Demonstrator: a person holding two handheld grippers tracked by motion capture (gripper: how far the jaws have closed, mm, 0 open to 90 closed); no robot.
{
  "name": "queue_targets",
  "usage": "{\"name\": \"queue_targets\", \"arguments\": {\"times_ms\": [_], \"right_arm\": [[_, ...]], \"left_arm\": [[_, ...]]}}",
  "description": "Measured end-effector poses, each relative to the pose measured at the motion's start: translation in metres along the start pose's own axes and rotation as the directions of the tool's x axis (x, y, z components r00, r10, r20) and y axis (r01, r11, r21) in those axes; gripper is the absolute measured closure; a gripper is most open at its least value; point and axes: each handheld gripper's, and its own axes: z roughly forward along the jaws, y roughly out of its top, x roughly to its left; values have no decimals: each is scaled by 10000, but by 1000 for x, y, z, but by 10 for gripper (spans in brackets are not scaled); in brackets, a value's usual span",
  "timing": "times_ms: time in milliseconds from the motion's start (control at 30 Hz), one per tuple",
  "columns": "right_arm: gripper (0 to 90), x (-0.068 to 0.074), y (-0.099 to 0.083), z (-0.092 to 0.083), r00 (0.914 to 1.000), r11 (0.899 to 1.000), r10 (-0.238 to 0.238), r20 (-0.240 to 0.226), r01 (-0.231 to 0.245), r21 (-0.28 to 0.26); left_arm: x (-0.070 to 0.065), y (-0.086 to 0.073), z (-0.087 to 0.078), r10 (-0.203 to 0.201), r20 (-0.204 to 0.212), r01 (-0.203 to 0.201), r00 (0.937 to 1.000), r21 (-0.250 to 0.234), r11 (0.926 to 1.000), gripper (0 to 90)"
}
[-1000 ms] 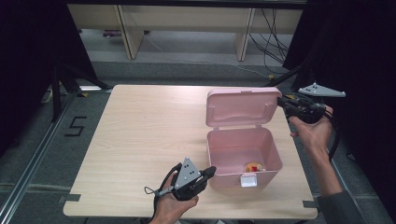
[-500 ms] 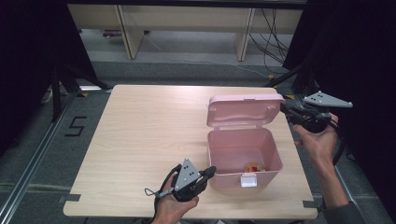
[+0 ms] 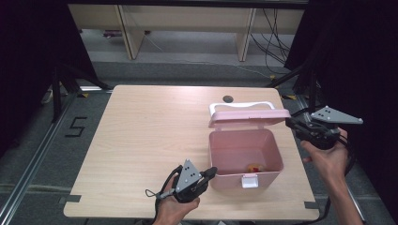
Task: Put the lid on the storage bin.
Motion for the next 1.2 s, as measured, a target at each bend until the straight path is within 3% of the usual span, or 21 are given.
{"name": "queue_targets", "arguments": {"times_ms": [200,333,433,500,533,567,700,867,933,967,1033,1200], "right_arm": [[851,4,-16,-11,9991,9996,263,-342,-258,146],[838,6,-26,-18,9991,9993,-13,-434,29,370],[810,10,-35,-24,9971,9972,247,-725,-195,723],[801,11,-41,-26,9971,9973,-14,-759,70,737],[795,15,-43,-28,9956,9955,435,-835,-361,882],[790,14,-45,-28,9963,9962,169,-848,-95,866],[780,17,-52,-30,9948,9922,549,-863,-446,1162],[717,17,-58,-30,9939,9908,434,-1015,-297,1324],[702,18,-62,-30,9936,9882,453,-1030,-295,1502],[668,20,-64,-31,9913,9833,761,-1075,-567,1730],[588,20,-69,-32,9908,9779,689,-1162,-441,2041],[466,22,-84,-37,9859,9613,1104,-1259,-737,2653]], "left_arm": [[0,0,0,-3,14,3,10000,-12,10000,896],[0,0,0,22,-3,-22,10000,-15,10000,896],[0,0,0,17,-4,-17,10000,-18,10000,896],[0,0,0,-3,-14,3,10000,-37,10000,896],[0,0,0,16,-12,-16,10000,-28,10000,896],[0,0,0,0,-10,0,10000,-18,10000,896],[0,1,0,-29,56,28,10000,21,10000,894],[0,3,-8,-79,149,81,9999,-118,9999,871],[1,4,-14,-58,140,60,9999,-122,9999,869],[2,4,-17,-104,141,105,9998,-135,9999,866],[5,2,-22,-99,120,100,9999,-120,9999,860],[11,-7,-36,-279,-6,279,9996,13,9996,839]]}}
